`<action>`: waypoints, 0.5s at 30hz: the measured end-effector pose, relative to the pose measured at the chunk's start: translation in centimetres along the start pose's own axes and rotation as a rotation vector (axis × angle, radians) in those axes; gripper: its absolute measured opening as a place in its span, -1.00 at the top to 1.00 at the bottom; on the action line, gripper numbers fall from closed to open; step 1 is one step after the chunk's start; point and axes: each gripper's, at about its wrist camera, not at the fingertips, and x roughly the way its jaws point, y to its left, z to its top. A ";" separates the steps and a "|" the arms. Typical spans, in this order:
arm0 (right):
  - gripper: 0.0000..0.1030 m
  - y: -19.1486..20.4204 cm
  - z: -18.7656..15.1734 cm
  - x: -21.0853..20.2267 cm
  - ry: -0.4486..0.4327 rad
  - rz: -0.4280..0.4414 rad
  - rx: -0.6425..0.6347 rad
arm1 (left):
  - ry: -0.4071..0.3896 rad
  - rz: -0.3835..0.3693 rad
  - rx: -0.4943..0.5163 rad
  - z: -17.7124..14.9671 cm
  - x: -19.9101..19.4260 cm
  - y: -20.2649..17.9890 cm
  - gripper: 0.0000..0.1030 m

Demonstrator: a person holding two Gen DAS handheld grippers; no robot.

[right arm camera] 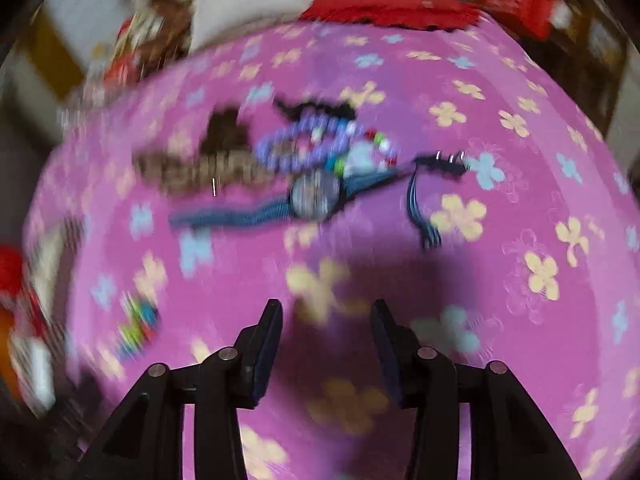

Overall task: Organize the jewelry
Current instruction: 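Move the right tool to the black-strap watch and grasp its face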

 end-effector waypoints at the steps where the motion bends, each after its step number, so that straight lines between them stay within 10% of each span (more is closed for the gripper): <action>1: -0.30 0.1 0.7 0.3 -0.017 -0.005 0.032 | -0.003 0.007 0.006 -0.1 0.0 -0.1 0.05; 11: -0.34 4.2 4.2 6.1 -0.058 -0.249 0.039 | 0.000 -0.009 0.007 0.1 0.2 0.0 0.05; 15: 0.05 3.9 3.5 5.3 -0.069 -0.248 0.011 | 0.002 -0.014 0.011 0.2 0.2 -0.1 0.05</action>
